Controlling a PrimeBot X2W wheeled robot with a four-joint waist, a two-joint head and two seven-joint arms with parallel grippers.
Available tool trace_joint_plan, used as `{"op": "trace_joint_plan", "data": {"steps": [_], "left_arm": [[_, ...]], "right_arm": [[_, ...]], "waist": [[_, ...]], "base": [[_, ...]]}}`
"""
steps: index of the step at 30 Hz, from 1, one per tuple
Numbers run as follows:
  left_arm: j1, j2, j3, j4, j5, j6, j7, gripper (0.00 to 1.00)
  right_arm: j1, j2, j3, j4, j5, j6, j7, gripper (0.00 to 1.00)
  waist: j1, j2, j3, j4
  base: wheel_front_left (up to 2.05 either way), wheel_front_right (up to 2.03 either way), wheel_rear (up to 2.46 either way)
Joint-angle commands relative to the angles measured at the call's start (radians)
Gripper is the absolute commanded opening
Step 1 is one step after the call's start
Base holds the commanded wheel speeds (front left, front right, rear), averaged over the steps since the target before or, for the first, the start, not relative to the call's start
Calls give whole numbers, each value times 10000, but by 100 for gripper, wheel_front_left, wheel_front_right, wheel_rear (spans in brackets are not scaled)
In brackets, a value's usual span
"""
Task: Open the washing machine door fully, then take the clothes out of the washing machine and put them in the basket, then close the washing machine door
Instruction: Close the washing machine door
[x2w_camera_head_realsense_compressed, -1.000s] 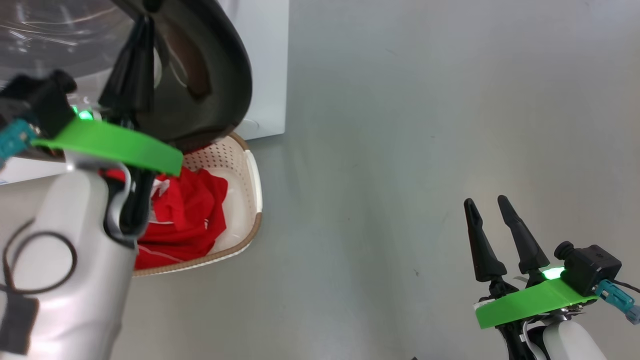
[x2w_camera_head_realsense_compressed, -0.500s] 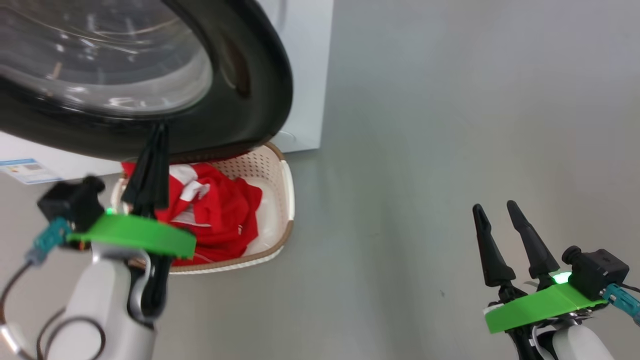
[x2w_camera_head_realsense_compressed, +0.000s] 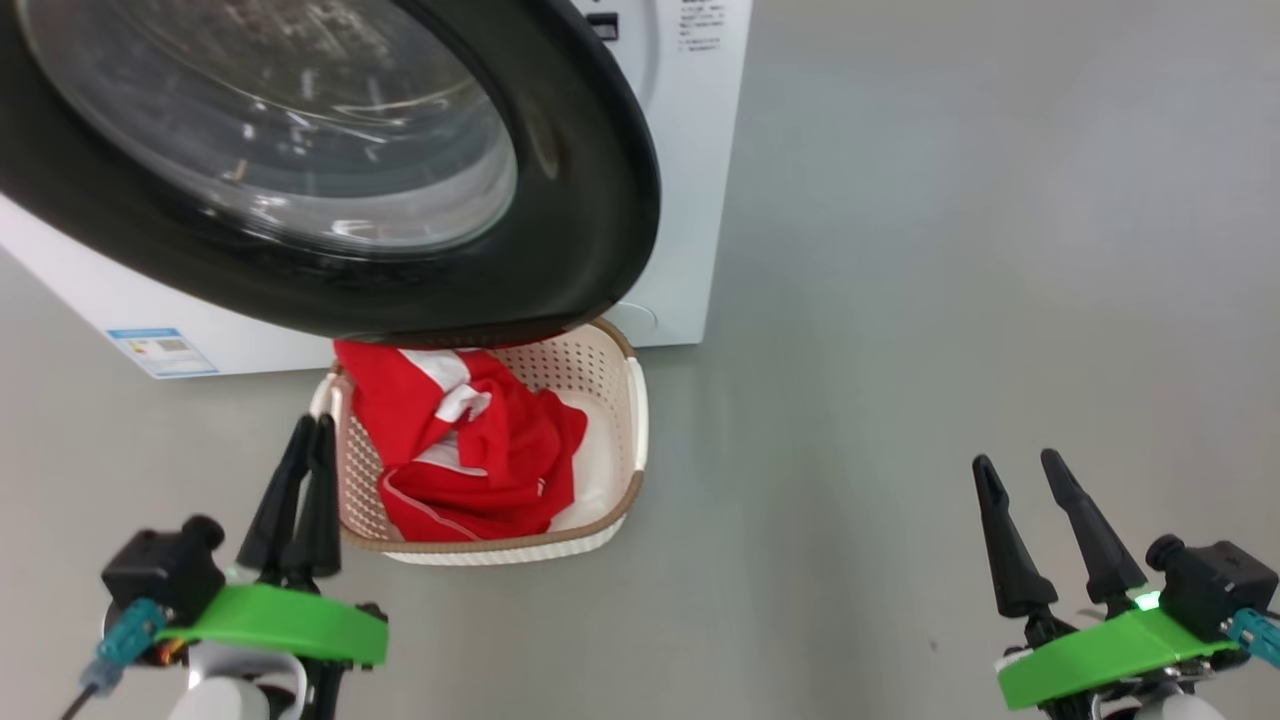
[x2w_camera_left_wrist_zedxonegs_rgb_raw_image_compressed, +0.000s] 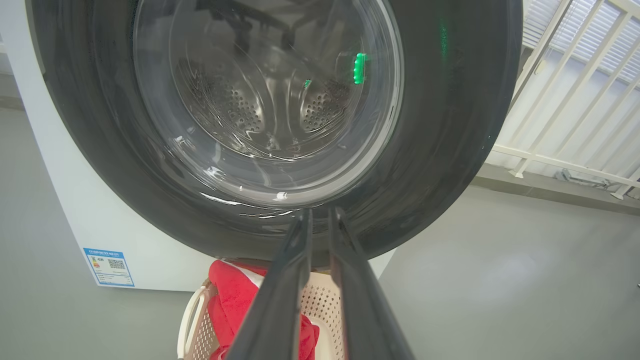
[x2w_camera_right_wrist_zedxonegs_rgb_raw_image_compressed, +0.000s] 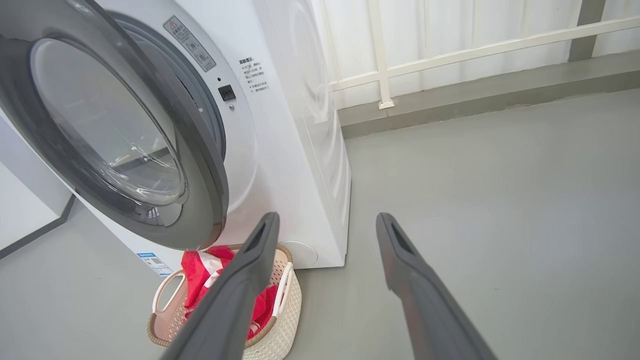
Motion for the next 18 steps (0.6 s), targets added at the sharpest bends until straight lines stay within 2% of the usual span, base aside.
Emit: {"op": "trace_joint_plan", "data": {"steps": [1,2,18], "left_arm": [[145,126,379,-358,186,-56,-78,96],[256,97,423,-401,236,-56,-78,100],[1827,-114,1417,-1205,1567,-56,-78,100]], "right_arm": [[88,-177,177,-235,-134,65,-65,100],[141,-194,151,-232,-136,65,-65,100],[914,-328,-139,-214,-80,65,-65,100]], "waist": [[0,-1,-207,203],[0,-1,-261,260],[0,-1,-995,566]], "base": [[0,0,0],[0,0,0],[0,0,0]]}}
